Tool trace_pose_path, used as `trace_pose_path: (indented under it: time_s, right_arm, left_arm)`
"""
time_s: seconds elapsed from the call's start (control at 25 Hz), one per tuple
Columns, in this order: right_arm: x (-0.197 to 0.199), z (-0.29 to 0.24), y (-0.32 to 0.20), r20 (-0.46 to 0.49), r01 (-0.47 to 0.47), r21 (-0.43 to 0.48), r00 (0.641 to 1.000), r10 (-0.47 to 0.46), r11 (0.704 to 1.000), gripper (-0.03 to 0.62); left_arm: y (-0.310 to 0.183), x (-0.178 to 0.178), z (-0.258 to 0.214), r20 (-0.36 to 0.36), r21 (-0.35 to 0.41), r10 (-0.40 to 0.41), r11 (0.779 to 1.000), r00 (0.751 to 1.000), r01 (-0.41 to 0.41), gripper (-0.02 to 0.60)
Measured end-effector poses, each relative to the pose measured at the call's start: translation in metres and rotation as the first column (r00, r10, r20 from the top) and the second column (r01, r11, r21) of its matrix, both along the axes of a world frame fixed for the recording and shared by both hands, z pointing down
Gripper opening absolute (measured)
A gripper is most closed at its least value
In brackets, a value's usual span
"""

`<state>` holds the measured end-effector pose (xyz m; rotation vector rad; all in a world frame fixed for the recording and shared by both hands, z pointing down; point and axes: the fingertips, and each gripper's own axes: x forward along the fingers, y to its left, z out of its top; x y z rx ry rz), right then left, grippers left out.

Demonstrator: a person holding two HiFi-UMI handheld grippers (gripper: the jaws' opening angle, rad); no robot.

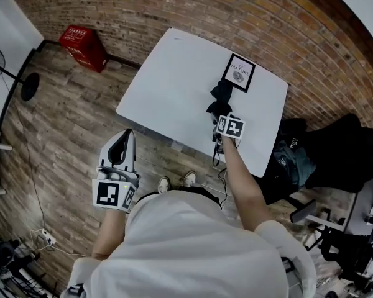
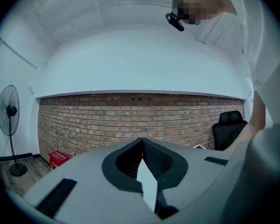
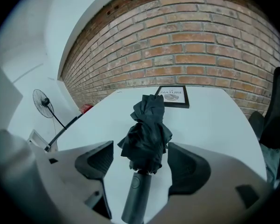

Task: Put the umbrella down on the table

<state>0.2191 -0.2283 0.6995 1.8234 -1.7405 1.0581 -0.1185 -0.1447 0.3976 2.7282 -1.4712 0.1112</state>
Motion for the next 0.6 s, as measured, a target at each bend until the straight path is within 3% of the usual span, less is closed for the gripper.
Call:
trace_pose_path:
  time_s: [0.6]
  right_arm:
    - [0.009,-0.028,0.032,0.07,-0.107,0.069,0.992,0.102,0.992,0.347]
  left_arm:
    - [0.015,0.004,0.0,-0.018,0.002,0.084,0.996,0.996,-0.084,0.023]
